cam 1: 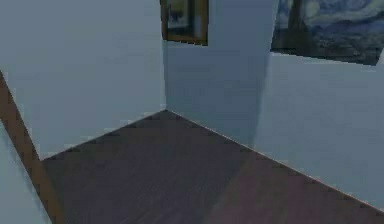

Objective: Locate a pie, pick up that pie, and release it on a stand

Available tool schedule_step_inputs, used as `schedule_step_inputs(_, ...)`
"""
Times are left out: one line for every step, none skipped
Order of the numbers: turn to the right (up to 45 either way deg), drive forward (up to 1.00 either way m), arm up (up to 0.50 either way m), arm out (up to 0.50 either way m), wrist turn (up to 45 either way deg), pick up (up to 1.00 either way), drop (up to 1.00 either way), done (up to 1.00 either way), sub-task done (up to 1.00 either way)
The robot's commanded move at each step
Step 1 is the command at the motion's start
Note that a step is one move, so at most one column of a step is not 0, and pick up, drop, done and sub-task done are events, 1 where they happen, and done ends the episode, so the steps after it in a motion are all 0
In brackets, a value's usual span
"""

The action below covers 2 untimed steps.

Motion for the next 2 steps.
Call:
schedule_step_inputs(42.0, 0.0, 0.0, 0.0, 0.0, 0.0, 0.0, 0.0, 0.0)
schedule_step_inputs(0.0, 0.6, 0.0, 0.0, 0.0, 0.0, 0.0, 0.0, 0.0)
